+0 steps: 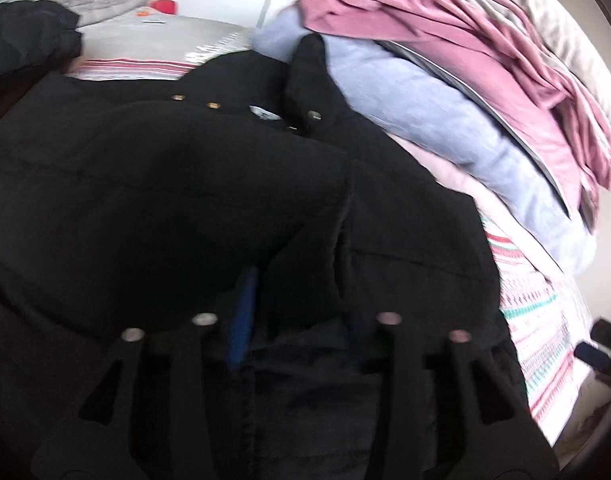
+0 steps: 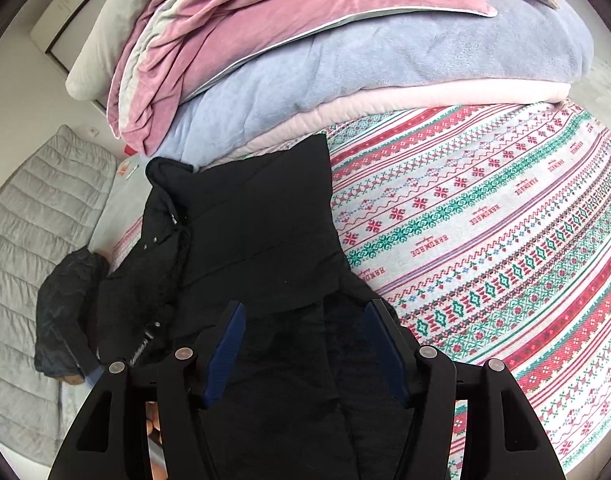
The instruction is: Fold large clothes
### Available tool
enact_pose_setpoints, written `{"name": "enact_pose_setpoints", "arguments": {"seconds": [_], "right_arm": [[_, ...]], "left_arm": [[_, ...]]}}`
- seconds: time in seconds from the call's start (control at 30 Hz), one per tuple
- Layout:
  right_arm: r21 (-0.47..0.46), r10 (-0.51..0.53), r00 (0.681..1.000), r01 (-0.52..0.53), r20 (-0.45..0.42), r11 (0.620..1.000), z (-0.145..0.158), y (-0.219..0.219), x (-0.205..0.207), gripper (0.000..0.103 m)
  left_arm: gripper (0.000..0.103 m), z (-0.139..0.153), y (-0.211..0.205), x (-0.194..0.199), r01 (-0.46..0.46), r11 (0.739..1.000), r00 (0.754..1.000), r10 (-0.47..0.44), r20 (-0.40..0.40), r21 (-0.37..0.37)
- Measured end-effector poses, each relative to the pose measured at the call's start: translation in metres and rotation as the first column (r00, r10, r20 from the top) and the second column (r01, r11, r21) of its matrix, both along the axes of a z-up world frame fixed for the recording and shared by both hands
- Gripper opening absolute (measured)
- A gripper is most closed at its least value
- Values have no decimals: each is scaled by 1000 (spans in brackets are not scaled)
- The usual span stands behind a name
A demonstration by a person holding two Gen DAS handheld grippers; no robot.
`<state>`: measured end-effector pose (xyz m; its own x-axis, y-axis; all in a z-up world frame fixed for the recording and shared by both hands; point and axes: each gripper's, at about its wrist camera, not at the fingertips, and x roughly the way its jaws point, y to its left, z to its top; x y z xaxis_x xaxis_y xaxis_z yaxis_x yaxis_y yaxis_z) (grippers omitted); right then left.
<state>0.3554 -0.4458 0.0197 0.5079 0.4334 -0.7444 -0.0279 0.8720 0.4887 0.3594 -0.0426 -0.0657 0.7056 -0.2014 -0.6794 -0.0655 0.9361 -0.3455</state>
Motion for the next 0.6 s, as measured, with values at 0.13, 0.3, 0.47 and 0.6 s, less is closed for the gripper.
{"name": "enact_pose_setpoints", "arguments": {"seconds": [0.13, 0.3, 0.47, 0.6], "right_arm": [[3, -2, 1000, 2, -7, 1000, -1, 1, 2, 63], [-8, 21, 1000, -21, -8, 1000, -2, 10, 0, 63], [-29, 42, 999, -42, 3, 999, -4, 13, -2, 63], [-46, 21, 1000, -21, -12, 999, -10, 3, -2, 63]], "left_arm": [[69, 4, 3, -4, 38, 996, 998, -42, -47, -86], [71, 2, -2, -6, 92, 990, 993, -100, -70, -106], [71, -4, 6, -5, 90, 993, 985, -100, -139, -82], [71, 13, 43, -32, 78, 991, 986, -92, -137, -104]]}}
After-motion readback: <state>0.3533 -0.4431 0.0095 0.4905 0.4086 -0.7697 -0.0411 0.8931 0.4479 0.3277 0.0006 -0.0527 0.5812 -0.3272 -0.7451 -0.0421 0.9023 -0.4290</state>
